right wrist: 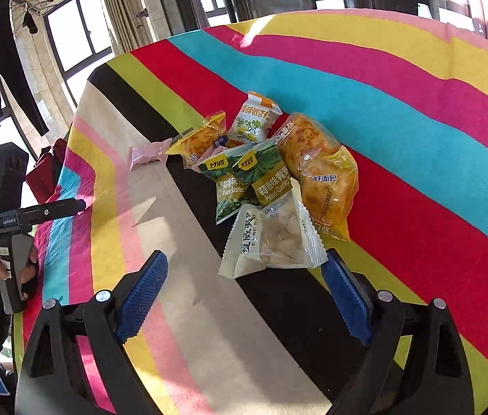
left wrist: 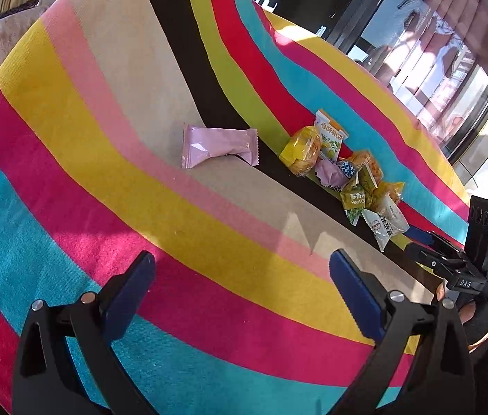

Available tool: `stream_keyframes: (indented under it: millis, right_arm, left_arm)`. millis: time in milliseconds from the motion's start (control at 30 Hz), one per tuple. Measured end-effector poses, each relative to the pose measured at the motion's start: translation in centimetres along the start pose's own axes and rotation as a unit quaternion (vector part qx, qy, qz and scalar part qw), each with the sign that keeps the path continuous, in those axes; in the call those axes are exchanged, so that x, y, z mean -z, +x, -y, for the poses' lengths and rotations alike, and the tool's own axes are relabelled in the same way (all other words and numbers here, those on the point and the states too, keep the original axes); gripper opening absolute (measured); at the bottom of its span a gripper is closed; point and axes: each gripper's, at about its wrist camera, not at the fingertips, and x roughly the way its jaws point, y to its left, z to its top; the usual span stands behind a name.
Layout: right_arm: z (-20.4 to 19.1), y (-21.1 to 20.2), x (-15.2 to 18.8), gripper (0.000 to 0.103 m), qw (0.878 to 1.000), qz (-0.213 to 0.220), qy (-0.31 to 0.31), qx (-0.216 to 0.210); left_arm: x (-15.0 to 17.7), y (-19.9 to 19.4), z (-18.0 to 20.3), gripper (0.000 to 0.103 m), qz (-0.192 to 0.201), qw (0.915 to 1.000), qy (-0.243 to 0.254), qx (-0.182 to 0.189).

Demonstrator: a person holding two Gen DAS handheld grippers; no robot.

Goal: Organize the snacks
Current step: 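Move both tools back from the box to the snack pile, then grasp the clear biscuit packet with the right tool while the left tool approaches the pink bar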

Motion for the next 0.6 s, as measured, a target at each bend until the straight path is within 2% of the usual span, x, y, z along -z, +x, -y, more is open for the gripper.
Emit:
stream_keyframes:
  millis: [67, 100, 167, 267, 333, 367, 433, 500, 600]
  right_arm:
    - [-1.8, -1.4, 1.2, 0.088, 1.0, 0.005, -0.029, -0.011]
    - [-2.5, -1.9, 1.5, 0.088, 0.999, 0.007, -0.04, 0.0]
    - [-2.6, -2.0, 1.6, 0.088, 0.998, 0.0, -0.037, 0.053]
    - [-0.8, -0.4, 1.0, 0.088, 0.992, -0.034, 0.044, 0.113]
    - [0.4, 0.6, 1.0, 0.088, 0.982, -0.057, 0.123, 0.134]
    - [0.6, 0.9, 1.1, 0.088, 0.975, -0.06, 0.166, 0.133]
    - [0.4, 1.0, 1.2, 0.09, 0.964, -0.031, 0.234, 0.125]
    - [-0.4, 1.8, 0.5, 0.091, 0.957, -0.016, 0.267, 0.108]
    - [-2.1, 3.9, -1.8, 0.091, 0.949, -0.024, 0.261, 0.174]
  left_arm:
    - [0.0, 0.0, 0.0, 0.101, -0.001, 1.0, 0.002, 0.0]
    - [0.0, 0.0, 0.1, 0.101, -0.002, 1.0, 0.003, 0.0]
    - [0.0, 0.0, 0.1, 0.101, -0.001, 1.0, 0.003, 0.0]
    - [0.0, 0.0, 0.0, 0.101, -0.001, 1.0, 0.002, -0.001]
    - [0.0, 0.0, 0.0, 0.101, -0.001, 1.0, 0.002, -0.001]
    - [0.0, 0.0, 0.0, 0.101, -0.001, 1.0, 0.002, -0.001]
    - [0.0, 0.0, 0.0, 0.101, -0.001, 1.0, 0.002, -0.001]
    - [0.0, 0.0, 0.0, 0.101, -0.002, 1.0, 0.003, 0.0]
    - [0.0, 0.0, 0.1, 0.101, -0.002, 1.0, 0.005, 0.005]
